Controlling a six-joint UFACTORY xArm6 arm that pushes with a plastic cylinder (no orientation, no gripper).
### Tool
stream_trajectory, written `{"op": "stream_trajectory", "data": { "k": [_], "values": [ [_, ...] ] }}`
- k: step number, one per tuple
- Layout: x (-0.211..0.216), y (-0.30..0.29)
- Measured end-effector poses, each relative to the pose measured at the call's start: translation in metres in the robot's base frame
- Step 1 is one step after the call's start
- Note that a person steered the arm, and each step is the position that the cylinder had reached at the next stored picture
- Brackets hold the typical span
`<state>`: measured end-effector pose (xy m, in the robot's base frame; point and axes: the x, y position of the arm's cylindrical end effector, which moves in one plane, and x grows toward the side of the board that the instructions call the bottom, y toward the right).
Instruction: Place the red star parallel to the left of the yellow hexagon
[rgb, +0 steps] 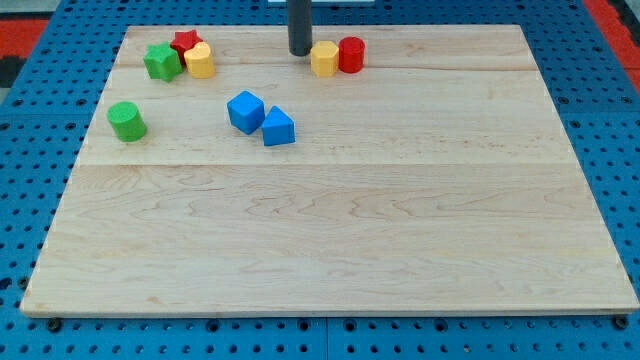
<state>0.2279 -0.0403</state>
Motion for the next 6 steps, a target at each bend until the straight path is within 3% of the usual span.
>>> {"op": "stream_trajectory", "data": {
  "k": [1, 2, 4, 6],
  "values": [
    [-0.034, -0.066],
    [-0.021, -0.151],
    [-0.002, -0.218],
    [0.001, -0.103]
  ]
}}
